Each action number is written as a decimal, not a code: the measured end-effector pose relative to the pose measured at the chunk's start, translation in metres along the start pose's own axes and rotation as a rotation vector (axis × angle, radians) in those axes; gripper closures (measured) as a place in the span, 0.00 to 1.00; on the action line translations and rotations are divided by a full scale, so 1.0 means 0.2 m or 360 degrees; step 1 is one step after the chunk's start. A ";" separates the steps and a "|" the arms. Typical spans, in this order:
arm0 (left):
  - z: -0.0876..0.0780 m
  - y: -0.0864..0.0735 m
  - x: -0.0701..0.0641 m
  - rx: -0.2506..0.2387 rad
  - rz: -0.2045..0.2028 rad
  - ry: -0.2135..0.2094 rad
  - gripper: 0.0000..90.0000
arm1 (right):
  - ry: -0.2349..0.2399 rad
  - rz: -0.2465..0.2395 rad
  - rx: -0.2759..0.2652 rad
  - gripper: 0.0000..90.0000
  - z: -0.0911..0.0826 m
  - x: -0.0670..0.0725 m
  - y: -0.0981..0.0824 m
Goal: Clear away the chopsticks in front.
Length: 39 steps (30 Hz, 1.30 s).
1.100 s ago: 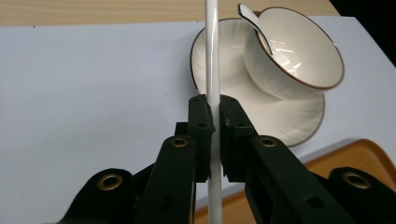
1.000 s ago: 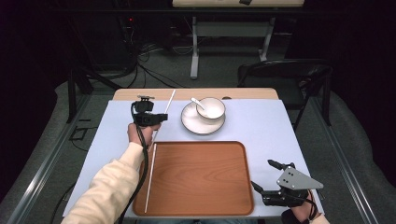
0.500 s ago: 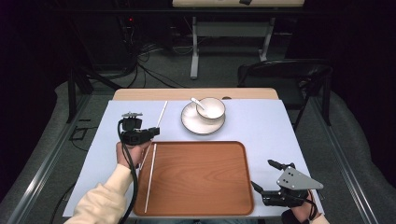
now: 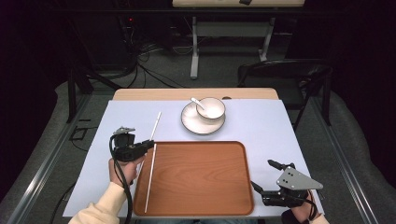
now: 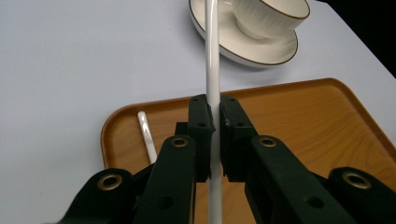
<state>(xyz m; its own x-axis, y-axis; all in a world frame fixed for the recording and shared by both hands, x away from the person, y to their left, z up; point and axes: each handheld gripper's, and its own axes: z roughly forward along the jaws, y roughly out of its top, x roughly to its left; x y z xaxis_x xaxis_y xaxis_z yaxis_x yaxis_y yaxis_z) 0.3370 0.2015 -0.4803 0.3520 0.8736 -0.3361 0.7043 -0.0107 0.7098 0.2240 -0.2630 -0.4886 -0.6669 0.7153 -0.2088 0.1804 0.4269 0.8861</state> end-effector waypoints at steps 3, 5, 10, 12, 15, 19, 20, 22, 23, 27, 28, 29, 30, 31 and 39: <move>0.00 -0.07 0.01 0.0012 -0.0038 0.0009 0.94 | -0.0003 -0.0001 -0.0007 0.16 0.00 0.00 0.00; 0.00 -0.11 0.03 0.0019 -0.0058 0.0032 0.94 | 0.0000 -0.0002 -0.0003 0.16 0.00 0.00 0.00; 0.00 -0.17 0.06 0.0054 -0.0117 0.0061 0.94 | -0.0001 0.0001 -0.0001 0.16 0.00 0.00 0.00; 0.00 -0.18 0.07 0.0055 -0.0125 0.0071 0.94 | -0.0002 0.0003 -0.0003 0.16 0.00 0.00 0.00; 0.01 -0.22 0.07 0.0081 -0.0143 0.0095 0.94 | -0.0001 0.0001 0.0000 0.16 0.00 0.00 0.00; 0.03 -0.26 0.07 0.0139 -0.0159 0.0118 0.94 | -0.0003 0.0002 0.0002 0.16 0.00 0.00 0.00; 0.04 -0.28 0.08 0.0156 -0.0191 0.0115 0.94 | -0.0003 0.0002 0.0002 0.16 0.00 0.00 0.00; 0.04 -0.29 0.08 0.0174 -0.0243 0.0112 0.94 | 0.0000 0.0001 0.0001 0.16 0.00 0.00 0.00; 0.05 -0.30 0.09 0.0203 -0.0274 0.0126 0.94 | 0.0000 0.0001 0.0002 0.16 0.00 0.00 0.00; 0.06 -0.32 0.09 0.0263 -0.0271 0.0154 0.94 | 0.0001 0.0004 0.0002 0.16 0.00 0.00 0.00; 0.06 -0.32 0.09 0.0263 -0.0271 0.0154 0.94 | 0.0001 0.0004 0.0002 0.16 0.00 0.00 0.00; 0.06 -0.33 0.10 0.0272 -0.0278 0.0166 0.94 | 0.0001 0.0001 0.0001 0.16 0.00 0.00 0.00; 0.06 -0.33 0.10 0.0272 -0.0278 0.0166 0.94 | 0.0001 -0.0001 0.0000 0.16 0.00 0.00 0.00; 0.07 -0.33 0.10 0.0279 -0.0281 0.0174 0.94 | 0.0002 0.0001 0.0000 0.16 0.00 0.00 0.00; 0.10 -0.33 0.10 0.0309 -0.0290 0.0216 0.94 | 0.0003 0.0001 -0.0001 0.16 0.00 0.00 0.00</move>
<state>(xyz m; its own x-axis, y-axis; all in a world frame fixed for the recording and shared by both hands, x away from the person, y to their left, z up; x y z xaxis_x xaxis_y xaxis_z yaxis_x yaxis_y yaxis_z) 0.3101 0.2110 -0.5461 0.1328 0.9266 -0.3519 0.8576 0.0705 0.5094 0.2236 -0.2631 -0.4887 -0.6682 0.7144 -0.2077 0.1803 0.4263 0.8864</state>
